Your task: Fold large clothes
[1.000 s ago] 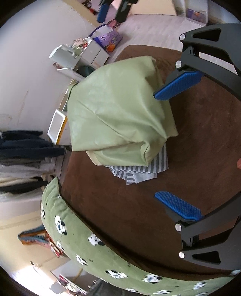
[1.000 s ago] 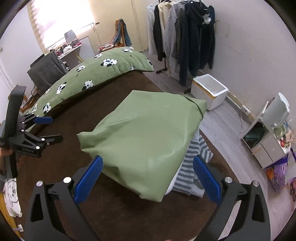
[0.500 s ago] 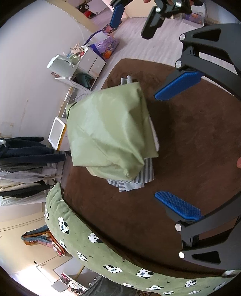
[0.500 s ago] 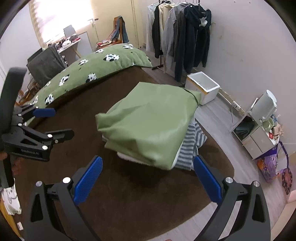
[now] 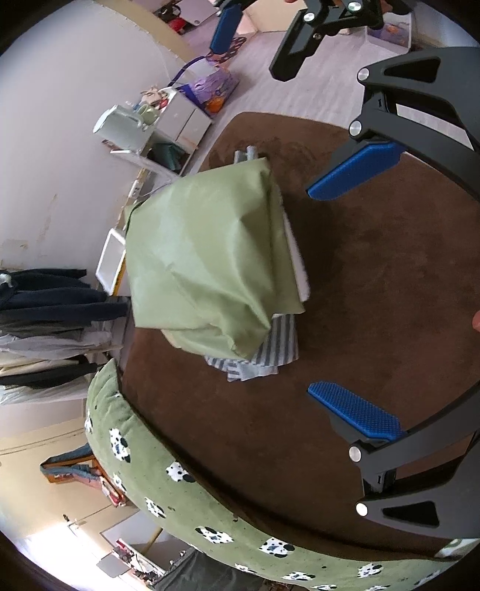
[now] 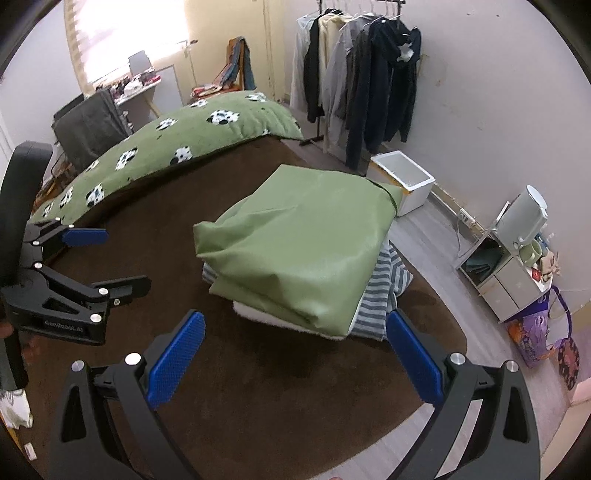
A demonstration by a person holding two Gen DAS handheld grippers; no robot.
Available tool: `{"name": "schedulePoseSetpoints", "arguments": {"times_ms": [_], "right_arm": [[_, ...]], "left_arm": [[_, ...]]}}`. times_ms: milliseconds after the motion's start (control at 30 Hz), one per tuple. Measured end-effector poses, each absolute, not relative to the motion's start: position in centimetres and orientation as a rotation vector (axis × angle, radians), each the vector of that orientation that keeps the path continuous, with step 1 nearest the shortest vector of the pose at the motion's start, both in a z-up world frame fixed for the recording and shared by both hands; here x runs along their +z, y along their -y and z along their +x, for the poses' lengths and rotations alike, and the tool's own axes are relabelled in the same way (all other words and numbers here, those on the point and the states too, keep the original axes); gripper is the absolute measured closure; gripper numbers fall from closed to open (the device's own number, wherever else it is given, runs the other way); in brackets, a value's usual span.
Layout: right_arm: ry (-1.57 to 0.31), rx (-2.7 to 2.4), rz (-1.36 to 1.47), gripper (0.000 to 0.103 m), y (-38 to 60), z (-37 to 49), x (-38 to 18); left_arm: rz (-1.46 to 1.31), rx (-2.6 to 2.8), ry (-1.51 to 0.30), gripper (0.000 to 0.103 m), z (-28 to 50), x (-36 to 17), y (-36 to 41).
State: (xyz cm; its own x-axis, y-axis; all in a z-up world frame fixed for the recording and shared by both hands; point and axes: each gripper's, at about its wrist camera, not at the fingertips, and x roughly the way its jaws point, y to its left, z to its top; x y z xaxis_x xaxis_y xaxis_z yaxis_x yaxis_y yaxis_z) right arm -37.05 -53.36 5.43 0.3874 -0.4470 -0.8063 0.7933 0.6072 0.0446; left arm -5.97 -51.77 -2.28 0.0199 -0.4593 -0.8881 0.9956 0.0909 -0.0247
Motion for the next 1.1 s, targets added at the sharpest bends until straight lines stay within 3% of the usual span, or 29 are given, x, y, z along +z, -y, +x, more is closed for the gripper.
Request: {"name": "schedulePoseSetpoints", "arguments": {"times_ms": [400,1100], "right_arm": [[-0.849,-0.849,0.481,0.006,56.9,-36.2,-0.2],[-0.871,-0.850,0.498,0.006,55.6,-38.0,0.7]], "left_arm": [[0.773,-1.270,-0.883,0.006,-5.8,-7.5,55.1],[0.808,-1.274,-0.884,0.006,-7.6,-5.8,53.8]]}}
